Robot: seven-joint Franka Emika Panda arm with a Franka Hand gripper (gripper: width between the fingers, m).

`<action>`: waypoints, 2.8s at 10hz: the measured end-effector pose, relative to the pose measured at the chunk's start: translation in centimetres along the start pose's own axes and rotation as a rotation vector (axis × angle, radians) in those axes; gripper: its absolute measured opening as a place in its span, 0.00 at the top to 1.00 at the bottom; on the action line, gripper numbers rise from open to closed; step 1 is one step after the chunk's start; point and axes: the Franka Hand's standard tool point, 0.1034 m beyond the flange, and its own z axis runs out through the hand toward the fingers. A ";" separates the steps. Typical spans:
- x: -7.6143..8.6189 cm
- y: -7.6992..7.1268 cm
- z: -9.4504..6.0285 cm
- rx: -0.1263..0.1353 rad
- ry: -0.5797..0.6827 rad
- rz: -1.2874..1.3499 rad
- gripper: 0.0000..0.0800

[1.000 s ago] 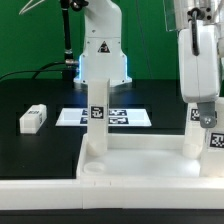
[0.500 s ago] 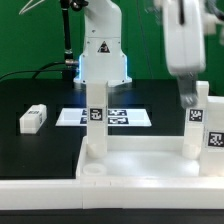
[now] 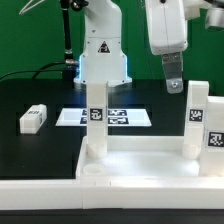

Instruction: Assemble desk

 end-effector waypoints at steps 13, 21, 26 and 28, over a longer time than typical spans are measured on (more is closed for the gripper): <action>6.6 3.9 -5.0 0.054 -0.009 -0.818 0.19; 16.3 8.8 -5.9 0.050 0.028 -1.373 0.19; 16.3 8.8 -5.9 0.050 0.028 -1.373 0.19; 16.9 9.0 -5.7 0.045 0.032 -1.540 0.19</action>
Offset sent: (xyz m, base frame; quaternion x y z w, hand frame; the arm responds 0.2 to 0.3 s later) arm -0.0514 -0.0361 0.0252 0.0364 -0.0144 -0.1279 0.9910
